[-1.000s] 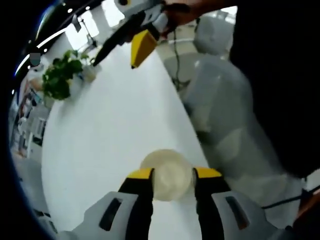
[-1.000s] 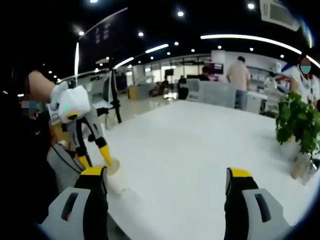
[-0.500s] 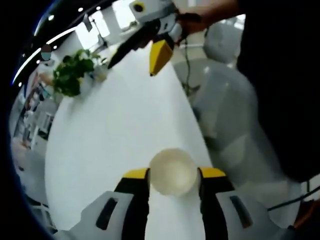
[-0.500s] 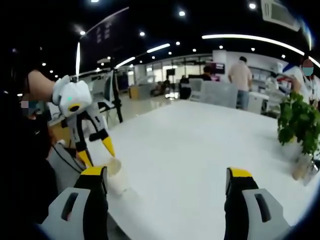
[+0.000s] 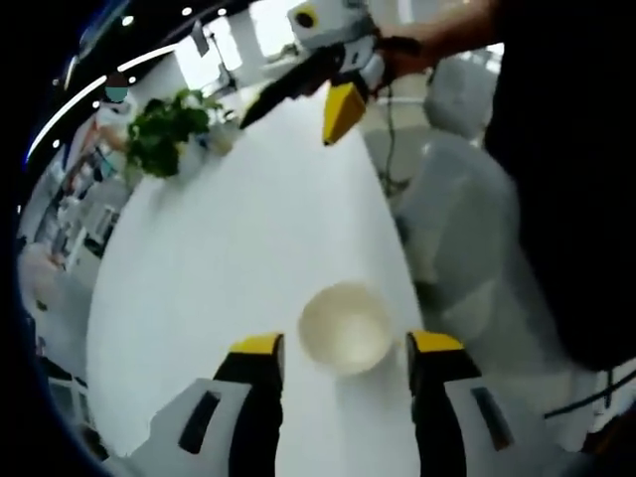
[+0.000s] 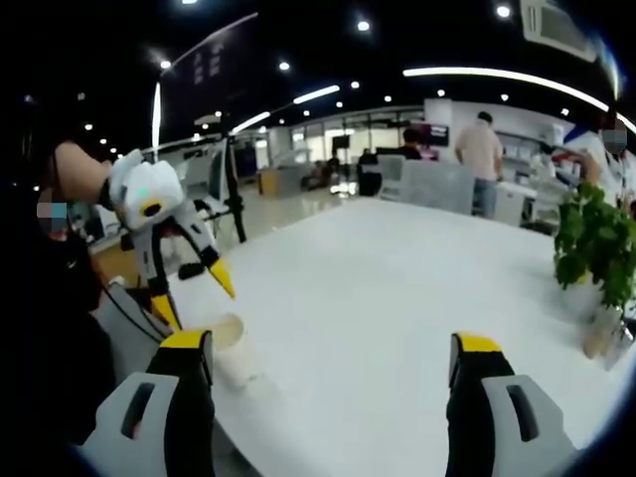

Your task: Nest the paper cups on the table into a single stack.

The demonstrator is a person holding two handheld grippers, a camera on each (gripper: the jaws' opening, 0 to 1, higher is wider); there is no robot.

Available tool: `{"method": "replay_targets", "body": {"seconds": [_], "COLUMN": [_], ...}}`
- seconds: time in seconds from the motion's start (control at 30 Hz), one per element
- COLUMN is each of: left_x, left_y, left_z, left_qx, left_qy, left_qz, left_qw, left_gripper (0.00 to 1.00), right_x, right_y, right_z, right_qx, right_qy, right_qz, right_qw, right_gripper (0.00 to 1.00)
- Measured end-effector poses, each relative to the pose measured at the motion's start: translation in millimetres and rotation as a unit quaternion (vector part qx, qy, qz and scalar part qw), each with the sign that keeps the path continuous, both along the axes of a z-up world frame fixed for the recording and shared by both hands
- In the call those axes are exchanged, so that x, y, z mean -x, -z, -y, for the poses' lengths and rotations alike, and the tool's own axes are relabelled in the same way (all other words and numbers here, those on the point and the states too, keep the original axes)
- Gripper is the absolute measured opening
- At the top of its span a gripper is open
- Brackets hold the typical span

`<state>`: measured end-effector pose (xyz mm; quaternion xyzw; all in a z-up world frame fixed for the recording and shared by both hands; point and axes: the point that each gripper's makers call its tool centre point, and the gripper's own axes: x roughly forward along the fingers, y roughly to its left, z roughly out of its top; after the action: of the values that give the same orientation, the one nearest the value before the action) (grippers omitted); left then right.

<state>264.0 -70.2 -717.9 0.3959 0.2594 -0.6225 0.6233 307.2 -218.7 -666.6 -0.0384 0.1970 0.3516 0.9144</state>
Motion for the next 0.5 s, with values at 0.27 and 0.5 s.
{"method": "replay_targets", "body": {"seconds": [0.27, 0.5], "left_x": [-8.9, -17.0], "left_y": [-2.2, -2.6], "left_z": [-7, -19], "left_qx": [0.031, 0.059], "left_qy": [-0.064, -0.130], "left_qz": [-0.016, -0.029], "left_qw": [0.9974, 0.9894], "left_gripper": [0.73, 0.97], "right_x": [2, 7], "right_y": [2.9, 11.6], "right_z": [-3, -10], "right_qx": [0.002, 0.024], "right_qy": [-0.007, -0.028], "right_qz": [-0.003, 0.004], "right_qw": [1.0000, 0.9993], "right_gripper": [1.00, 1.00]}}
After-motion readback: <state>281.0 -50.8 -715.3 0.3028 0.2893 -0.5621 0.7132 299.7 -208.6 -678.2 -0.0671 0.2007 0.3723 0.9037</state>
